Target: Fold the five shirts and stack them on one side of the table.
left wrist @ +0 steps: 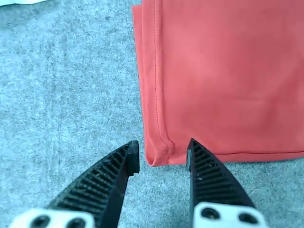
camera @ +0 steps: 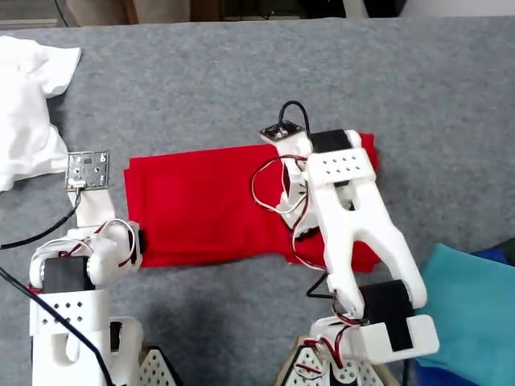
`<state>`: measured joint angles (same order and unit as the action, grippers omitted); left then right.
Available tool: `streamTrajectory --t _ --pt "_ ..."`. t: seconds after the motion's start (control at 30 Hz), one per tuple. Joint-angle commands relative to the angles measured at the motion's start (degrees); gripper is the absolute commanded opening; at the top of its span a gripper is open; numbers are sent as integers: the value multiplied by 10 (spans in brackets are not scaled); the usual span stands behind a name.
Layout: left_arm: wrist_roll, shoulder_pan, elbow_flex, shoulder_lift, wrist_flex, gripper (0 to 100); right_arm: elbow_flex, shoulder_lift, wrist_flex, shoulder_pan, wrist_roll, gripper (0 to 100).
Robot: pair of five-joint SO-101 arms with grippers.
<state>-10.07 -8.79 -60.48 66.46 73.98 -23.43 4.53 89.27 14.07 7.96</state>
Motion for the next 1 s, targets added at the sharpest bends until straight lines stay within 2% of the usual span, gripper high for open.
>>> streamTrajectory --t 0.0,0.13,0.27,0.53,0.7,0.97 --pt "-4 -5 1 5 -11 179 -14 11 -68 -15 -2 55" --pt "-4 -5 -1 5 -10 179 0 -48 -89 -17 -14 57" --pt "-4 -5 -2 5 -10 179 28 -100 -88 -19 -80 127" --pt "-4 -5 -2 5 -7 179 32 -144 -91 -18 -86 147" --pt "-4 -5 -2 5 -6 179 31 -142 -108 -19 -86 41" --pt "-4 -5 -3 5 -6 179 33 -140 -107 -66 -94 6"
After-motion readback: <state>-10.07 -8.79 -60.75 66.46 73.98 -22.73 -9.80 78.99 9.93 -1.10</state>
